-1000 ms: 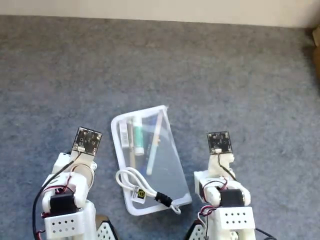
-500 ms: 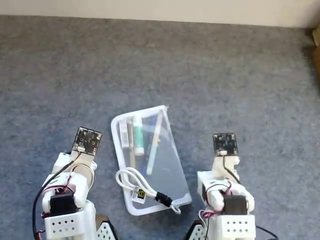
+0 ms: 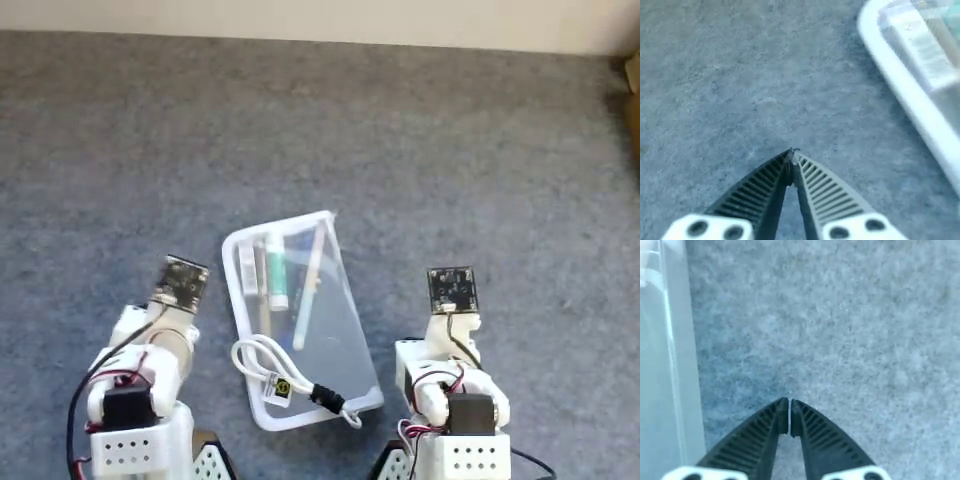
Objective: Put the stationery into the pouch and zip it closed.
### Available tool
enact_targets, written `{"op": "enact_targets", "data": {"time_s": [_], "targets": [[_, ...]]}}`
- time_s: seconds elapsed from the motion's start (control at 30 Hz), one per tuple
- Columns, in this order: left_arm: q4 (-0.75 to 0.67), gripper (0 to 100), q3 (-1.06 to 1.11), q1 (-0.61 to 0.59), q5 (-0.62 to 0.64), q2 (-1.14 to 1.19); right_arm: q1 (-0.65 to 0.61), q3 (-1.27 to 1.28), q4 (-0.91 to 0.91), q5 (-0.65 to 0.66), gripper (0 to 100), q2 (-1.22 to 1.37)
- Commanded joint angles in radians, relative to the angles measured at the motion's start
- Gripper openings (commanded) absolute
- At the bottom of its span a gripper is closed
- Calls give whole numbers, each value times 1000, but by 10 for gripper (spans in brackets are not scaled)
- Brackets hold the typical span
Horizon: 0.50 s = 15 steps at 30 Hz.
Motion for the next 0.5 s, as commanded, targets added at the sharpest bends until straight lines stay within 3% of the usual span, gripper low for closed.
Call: {"op": "enact_targets", "data": {"time_s": [0.0,0.2,0.33,0.47], "targets": [[21,5,16,186,-12,-12,8,90,-39,-8,5,7],[31,5,31,211,-9,-7,13,139,-73,-3,5,7],[140,5,31,209,-11,-7,13,139,-73,-3,5,7],[149,5,31,168,-8,-7,13,139,-73,-3,5,7]]}}
